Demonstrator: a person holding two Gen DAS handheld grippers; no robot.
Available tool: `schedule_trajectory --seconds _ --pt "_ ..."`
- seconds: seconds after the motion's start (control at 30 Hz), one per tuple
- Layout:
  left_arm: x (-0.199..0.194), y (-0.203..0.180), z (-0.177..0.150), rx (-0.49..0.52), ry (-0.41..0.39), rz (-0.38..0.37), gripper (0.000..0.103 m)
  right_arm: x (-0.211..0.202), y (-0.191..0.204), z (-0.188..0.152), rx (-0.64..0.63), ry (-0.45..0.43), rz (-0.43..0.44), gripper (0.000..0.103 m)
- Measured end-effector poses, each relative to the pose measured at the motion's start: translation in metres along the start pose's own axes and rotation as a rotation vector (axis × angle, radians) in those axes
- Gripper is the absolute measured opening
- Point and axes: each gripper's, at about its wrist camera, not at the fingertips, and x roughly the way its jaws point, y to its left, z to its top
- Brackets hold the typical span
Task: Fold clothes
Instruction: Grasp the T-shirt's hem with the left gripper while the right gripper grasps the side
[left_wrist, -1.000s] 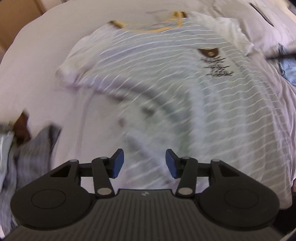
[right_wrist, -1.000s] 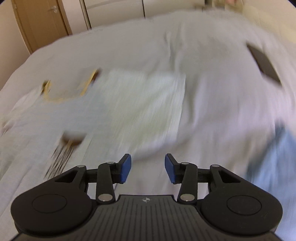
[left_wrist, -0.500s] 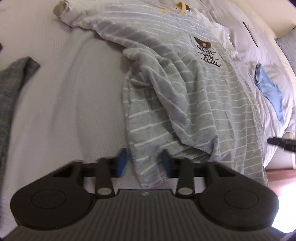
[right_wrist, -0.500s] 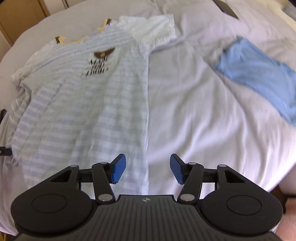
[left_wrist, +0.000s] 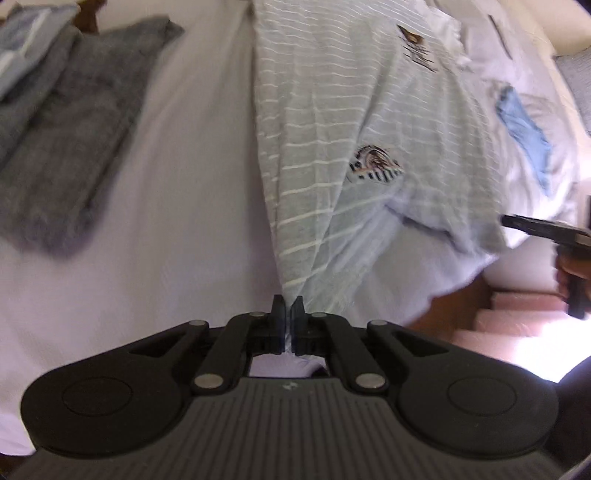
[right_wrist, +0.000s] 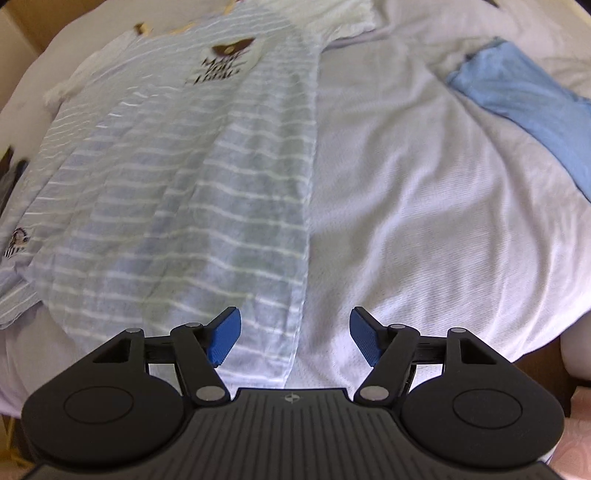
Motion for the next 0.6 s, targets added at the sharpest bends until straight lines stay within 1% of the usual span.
schedule_trajectory --seconds 0.03,0.1,0.17,0.23,0.3,0.43,0.5,0.57,0.6 --pt "0.000 -0.003 0.000 0.015 0.009 -0.009 0.000 0.002 0.001 -0.001 -0.014 0.008 0.007 0.069" --pt "-0.001 -0.001 0.003 0.037 0.010 0.017 0.000 0.004 0.000 -0.004 -0.029 0.021 0.019 0.069" --pt "-0.001 0.006 0.008 0.029 0.006 0.045 0.000 0.003 -0.003 -0.008 -0.040 0.024 0.015 0.070" --pt "0.003 0.009 0.013 0.026 0.008 0.066 0.000 0.001 -0.008 -0.013 -0.038 0.017 0.003 0.070" --pt "0.006 0.009 0.016 0.043 0.020 0.082 0.000 0.000 -0.015 -0.017 -0.013 0.013 0.003 0.070" --pt "0.013 -0.001 0.020 0.084 0.049 0.104 0.000 0.002 -0.023 -0.022 0.039 -0.008 0.070 0.068" --pt "0.015 -0.005 0.021 0.103 0.059 0.118 0.000 0.007 -0.021 -0.026 0.048 0.003 0.115 0.061" --pt "0.016 -0.008 0.021 0.121 0.066 0.131 0.000 0.013 -0.021 -0.030 0.067 0.010 0.150 0.059" --pt "0.015 -0.008 0.021 0.126 0.067 0.136 0.000 0.015 -0.021 -0.033 0.083 0.011 0.161 0.056"
